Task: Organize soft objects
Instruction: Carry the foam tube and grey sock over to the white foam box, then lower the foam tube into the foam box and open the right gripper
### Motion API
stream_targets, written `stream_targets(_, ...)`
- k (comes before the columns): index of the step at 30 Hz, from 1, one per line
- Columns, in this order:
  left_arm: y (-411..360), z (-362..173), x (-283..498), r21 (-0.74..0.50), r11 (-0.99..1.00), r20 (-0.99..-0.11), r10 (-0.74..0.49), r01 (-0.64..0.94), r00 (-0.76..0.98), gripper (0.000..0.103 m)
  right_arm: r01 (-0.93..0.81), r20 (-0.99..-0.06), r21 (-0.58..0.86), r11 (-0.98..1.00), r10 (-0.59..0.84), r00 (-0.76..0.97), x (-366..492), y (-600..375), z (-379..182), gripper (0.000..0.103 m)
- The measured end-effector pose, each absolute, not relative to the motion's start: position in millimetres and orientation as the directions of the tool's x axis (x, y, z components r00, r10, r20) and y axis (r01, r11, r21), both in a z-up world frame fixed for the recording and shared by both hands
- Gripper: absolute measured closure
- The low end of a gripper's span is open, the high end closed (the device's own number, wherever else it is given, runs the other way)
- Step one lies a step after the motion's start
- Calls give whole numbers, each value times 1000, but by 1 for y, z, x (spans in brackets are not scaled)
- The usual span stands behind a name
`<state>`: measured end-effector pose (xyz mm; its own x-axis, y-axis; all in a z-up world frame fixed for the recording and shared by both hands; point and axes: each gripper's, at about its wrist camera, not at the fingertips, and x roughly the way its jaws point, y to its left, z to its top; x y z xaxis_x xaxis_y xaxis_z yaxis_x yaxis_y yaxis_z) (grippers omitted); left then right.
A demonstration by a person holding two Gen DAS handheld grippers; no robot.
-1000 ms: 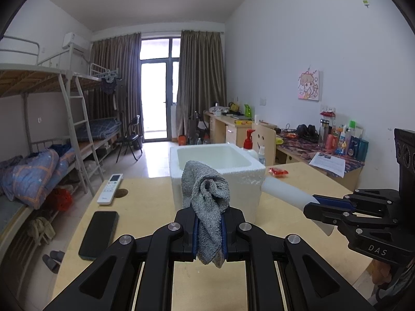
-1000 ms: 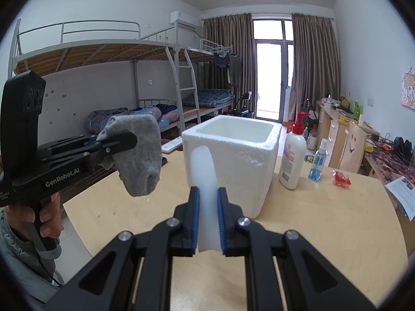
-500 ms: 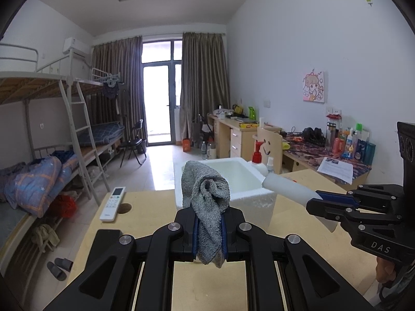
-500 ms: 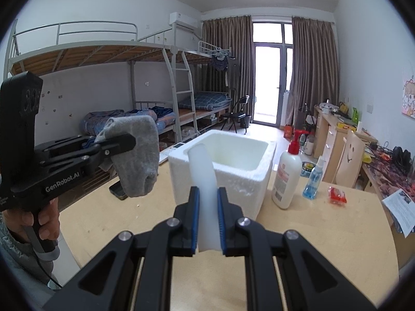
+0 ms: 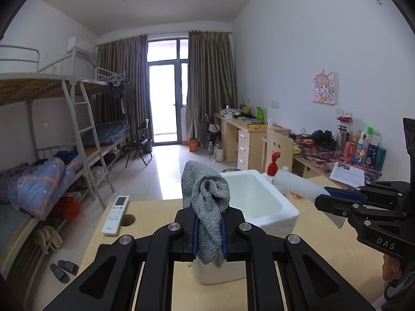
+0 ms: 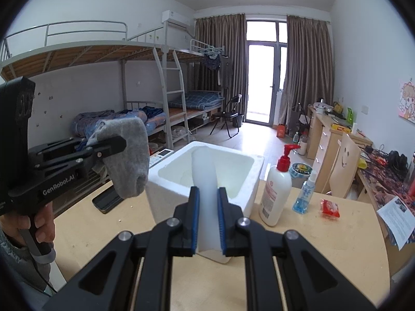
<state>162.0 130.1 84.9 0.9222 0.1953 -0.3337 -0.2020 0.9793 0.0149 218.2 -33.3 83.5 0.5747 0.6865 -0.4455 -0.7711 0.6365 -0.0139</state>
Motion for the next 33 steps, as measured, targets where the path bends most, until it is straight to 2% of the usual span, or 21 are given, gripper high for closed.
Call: stream_targets(33,169,76,184,-7,962,-376,251,-274,892,89,-824,-532,-42,565,686,497,283,43,73,87)
